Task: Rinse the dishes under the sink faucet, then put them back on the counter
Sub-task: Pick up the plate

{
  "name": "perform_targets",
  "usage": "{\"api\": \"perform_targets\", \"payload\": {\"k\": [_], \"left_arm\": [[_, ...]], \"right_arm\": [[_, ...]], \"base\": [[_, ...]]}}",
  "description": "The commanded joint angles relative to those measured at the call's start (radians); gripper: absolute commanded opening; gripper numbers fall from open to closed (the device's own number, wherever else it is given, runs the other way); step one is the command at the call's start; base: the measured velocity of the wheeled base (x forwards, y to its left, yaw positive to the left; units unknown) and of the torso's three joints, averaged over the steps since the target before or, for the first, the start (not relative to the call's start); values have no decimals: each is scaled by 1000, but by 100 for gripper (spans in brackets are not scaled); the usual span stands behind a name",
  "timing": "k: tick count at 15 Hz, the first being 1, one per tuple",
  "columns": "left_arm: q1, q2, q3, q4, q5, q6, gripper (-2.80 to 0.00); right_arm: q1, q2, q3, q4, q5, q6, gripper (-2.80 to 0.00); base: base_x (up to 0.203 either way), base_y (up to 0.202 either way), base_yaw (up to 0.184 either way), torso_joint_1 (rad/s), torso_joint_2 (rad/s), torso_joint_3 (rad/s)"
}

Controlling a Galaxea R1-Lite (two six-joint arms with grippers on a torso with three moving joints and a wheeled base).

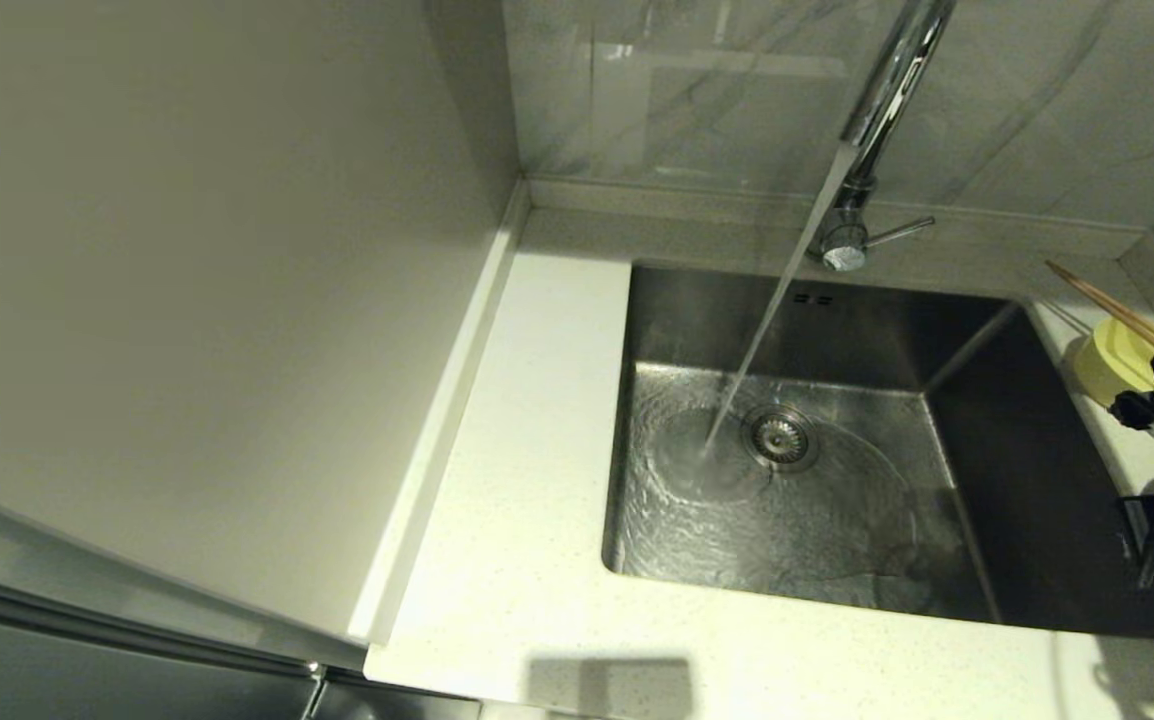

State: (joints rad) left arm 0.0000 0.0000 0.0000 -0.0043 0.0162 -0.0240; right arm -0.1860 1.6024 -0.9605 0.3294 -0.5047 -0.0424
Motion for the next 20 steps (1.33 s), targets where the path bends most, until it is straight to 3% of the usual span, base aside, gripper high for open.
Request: {"api": "perform_targets", "payload": {"k": [1, 7, 12, 15, 17, 20], "left_arm": [[0, -2, 0, 0, 1, -1, -280], [0, -2, 0, 0, 1, -1, -280], [0, -2, 0, 0, 1, -1, -280], [0, -2, 0, 0, 1, -1, -280], [0, -2, 0, 0, 1, -1, -280], [0, -2, 0, 0, 1, -1, -280]], "right_arm": [[-1, -73, 30, 6, -5, -15, -280], [39, -313, 205, -58, 59, -150, -280], [180, -379, 241, -81, 61, -157, -280], [325, -389, 230, -91, 64, -199, -280], [401, -385, 193, -104, 123, -323, -280], [415, -354, 116, -109, 359, -588, -280]], "base": [[0, 0, 0, 0, 0, 0], [0, 0, 0, 0, 0, 0], [0, 0, 0, 0, 0, 0], [0, 0, 0, 0, 0, 0], [0, 0, 0, 0, 0, 0], [0, 0, 0, 0, 0, 0]]}}
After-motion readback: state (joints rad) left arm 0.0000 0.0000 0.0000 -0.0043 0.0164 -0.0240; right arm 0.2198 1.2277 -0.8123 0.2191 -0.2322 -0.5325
